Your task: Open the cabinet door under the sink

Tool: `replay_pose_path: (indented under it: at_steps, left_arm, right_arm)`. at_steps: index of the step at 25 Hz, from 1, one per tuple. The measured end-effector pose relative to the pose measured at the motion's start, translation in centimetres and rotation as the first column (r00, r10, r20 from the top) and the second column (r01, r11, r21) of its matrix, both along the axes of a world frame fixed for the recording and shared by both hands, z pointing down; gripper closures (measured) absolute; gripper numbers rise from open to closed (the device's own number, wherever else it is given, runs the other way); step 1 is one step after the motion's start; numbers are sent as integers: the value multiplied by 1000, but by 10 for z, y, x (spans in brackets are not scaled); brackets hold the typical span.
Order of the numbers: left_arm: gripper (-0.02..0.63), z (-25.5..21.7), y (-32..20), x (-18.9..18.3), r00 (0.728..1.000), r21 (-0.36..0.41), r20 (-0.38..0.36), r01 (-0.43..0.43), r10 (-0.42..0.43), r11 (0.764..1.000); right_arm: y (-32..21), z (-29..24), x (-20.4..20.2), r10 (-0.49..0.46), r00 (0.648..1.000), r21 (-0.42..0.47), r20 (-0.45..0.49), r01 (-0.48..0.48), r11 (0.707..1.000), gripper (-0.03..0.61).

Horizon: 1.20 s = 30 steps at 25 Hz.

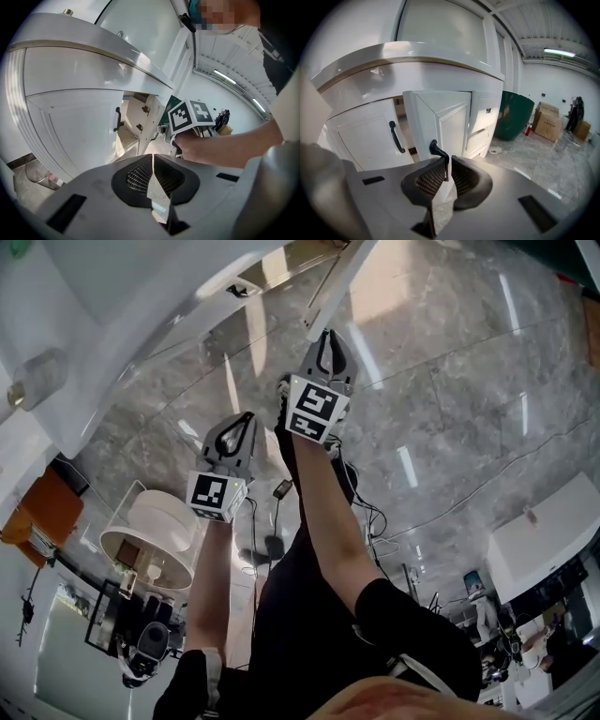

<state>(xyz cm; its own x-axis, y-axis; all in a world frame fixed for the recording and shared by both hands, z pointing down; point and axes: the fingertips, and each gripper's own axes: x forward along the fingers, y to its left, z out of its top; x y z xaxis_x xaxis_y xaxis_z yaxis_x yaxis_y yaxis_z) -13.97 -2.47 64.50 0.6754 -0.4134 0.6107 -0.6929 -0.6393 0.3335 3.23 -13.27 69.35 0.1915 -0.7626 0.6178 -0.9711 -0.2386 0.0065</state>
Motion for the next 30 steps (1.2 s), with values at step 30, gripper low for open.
replay_pose_path:
  at_steps: [30]
  left_arm:
    - [594, 18, 56, 110, 994, 63, -42, -99, 101, 993]
  right_arm:
    - [41, 4, 151, -432, 900, 128, -51, 435, 891, 500]
